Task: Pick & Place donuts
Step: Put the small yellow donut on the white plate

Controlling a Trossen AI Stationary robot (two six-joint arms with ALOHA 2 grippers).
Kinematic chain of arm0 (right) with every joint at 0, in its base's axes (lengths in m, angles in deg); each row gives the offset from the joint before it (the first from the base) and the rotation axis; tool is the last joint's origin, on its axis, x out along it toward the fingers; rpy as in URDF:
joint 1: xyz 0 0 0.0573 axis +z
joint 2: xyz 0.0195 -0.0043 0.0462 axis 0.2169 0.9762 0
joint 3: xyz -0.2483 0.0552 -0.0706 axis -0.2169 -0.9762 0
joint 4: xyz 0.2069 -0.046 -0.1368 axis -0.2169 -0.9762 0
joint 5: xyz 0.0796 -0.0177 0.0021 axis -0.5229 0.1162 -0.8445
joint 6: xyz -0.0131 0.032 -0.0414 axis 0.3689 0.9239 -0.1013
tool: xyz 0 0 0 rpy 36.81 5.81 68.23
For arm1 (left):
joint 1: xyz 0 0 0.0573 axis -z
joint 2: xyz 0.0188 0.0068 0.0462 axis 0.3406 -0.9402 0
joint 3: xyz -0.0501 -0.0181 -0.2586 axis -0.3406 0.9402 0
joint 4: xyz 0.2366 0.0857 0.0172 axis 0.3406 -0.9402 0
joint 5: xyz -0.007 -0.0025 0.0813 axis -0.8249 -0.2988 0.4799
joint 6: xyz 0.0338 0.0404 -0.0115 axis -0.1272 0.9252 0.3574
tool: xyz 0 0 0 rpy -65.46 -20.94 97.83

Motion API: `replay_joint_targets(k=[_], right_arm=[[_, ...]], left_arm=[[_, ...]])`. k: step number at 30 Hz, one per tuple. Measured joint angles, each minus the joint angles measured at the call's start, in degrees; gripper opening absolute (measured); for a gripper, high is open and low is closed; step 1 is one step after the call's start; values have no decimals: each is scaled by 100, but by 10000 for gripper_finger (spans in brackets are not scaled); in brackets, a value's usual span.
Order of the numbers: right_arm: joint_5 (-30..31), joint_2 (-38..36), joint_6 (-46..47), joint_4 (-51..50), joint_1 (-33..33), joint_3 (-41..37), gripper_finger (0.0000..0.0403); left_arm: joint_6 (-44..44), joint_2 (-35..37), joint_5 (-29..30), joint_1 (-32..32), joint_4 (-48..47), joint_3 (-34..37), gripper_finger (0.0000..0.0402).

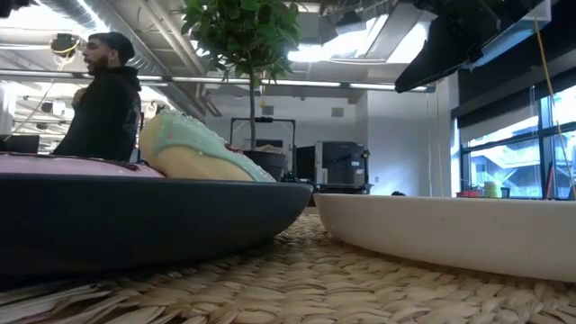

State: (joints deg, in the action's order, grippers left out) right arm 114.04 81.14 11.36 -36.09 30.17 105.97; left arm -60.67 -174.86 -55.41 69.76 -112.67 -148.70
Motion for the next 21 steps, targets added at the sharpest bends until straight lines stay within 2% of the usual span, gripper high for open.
replay_joint_targets(k=[10,21], right_arm=[[2,0,-9,74,0,0,195],[2,0,-20,74,3,0,195]], left_arm=[[634,-209,-580,-7,13,0,124],[881,-209,-472,-7,216,105,93]])
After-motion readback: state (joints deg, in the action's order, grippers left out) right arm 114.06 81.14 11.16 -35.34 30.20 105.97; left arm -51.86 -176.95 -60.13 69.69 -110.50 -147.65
